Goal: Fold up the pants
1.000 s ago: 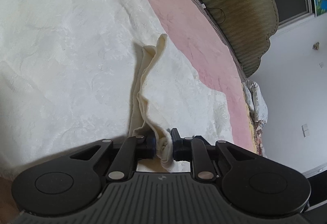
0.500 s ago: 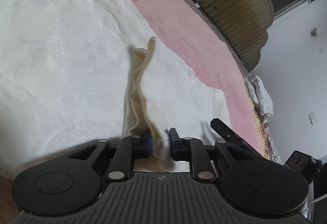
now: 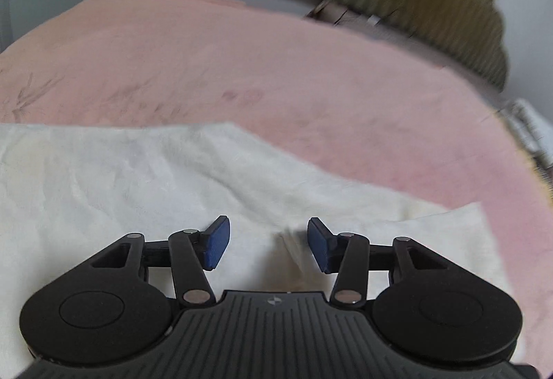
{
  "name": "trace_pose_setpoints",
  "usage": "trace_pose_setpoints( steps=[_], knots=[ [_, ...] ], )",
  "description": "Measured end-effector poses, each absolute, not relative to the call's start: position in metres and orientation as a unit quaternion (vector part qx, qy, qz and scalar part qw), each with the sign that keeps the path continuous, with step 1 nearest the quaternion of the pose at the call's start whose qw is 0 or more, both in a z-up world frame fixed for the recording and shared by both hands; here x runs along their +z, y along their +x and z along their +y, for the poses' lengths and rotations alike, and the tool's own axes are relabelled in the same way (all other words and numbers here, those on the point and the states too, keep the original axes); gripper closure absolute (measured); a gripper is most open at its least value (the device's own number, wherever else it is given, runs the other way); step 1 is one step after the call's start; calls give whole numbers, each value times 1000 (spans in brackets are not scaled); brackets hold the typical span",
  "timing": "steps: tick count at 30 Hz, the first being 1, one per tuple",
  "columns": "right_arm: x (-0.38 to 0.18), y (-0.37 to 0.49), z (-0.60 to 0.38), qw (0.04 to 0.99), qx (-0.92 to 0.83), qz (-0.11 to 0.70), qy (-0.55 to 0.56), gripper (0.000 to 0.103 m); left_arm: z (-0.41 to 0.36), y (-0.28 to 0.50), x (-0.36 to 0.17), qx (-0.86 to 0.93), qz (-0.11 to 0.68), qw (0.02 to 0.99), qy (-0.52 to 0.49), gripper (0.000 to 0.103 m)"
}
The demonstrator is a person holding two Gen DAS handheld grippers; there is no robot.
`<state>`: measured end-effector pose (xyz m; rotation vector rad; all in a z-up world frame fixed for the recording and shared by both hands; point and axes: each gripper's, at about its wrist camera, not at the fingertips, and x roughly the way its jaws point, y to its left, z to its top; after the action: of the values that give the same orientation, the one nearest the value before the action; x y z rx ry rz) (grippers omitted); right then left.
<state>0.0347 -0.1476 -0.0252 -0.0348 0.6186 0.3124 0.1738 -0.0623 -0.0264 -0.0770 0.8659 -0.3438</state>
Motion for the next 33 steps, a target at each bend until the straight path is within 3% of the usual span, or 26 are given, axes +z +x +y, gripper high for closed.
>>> trace_pose_setpoints(
  steps=[6,10,19,33],
  knots=[
    [-14,26,-153,946,161,283,4,91,-41,147,-17,-132,363,922,-20,49],
    [-29,36,-146,943,149,296,-14,92,-19,131,-10,-97,346,933,-7,26],
    [-34,44,-145,946,143,290,-3,92,35,118,-20,-10,351,936,13,21],
    [-37,40,-146,946,145,290,8,91,33,107,-33,7,324,945,50,4]
  ],
)
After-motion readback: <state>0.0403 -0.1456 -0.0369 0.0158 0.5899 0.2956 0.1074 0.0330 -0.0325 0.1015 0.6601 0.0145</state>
